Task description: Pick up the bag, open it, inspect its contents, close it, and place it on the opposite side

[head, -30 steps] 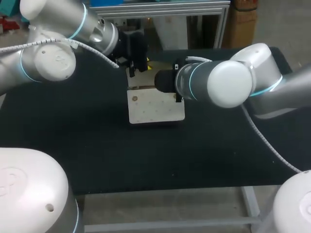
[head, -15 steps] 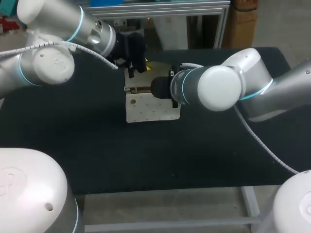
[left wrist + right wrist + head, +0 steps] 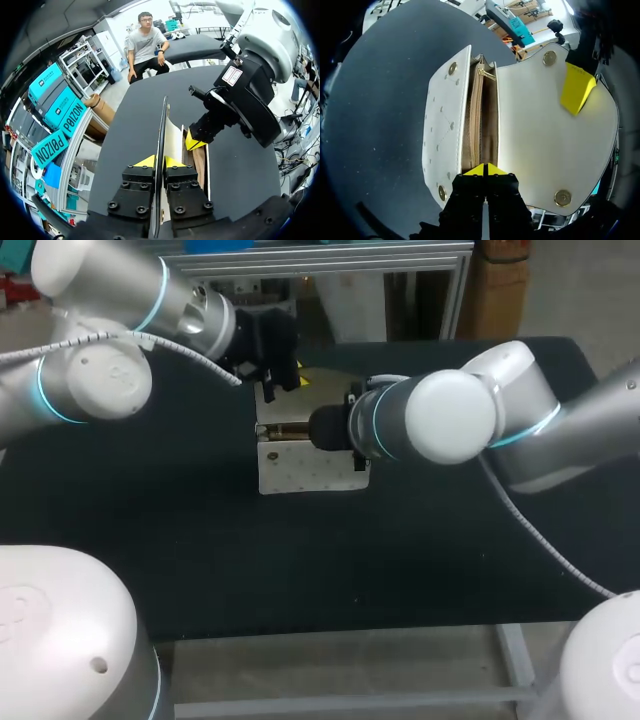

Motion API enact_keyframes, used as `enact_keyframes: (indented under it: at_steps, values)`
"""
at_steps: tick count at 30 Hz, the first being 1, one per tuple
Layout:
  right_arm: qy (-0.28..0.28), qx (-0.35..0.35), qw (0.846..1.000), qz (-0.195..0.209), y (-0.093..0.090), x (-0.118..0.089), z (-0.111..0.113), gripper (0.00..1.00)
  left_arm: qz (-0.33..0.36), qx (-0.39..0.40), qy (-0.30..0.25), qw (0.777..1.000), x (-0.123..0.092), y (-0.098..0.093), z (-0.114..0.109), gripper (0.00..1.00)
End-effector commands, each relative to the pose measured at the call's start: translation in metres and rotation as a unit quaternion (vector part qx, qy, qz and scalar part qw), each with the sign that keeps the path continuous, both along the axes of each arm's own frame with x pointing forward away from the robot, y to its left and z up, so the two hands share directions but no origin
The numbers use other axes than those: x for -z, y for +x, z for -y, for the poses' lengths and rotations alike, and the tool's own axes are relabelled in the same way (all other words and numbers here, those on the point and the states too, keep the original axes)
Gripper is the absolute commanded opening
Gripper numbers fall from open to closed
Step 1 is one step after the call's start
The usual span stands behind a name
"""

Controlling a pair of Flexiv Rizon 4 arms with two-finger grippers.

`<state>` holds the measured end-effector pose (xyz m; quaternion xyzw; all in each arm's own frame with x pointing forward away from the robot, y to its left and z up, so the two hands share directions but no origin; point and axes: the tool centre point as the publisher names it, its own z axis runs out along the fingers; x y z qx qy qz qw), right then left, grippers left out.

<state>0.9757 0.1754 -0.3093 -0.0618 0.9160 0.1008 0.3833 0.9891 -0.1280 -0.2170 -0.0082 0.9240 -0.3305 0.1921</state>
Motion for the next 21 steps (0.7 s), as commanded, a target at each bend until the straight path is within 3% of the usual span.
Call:
enact_keyframes:
  at_steps: [1, 21]
  values:
    - [-0.005, -0.001, 1.0, -0.011, 0.004, 0.005, -0.002, 0.0, 0.002, -0.002, -0.002, 1.0, 0.0, -0.001, -0.001, 0.0]
    - [-0.026, -0.016, 0.999, -0.038, -0.013, 0.018, -0.008, 0.0, 0.003, -0.011, -0.003, 1.0, -0.001, -0.001, -0.008, 0.0]
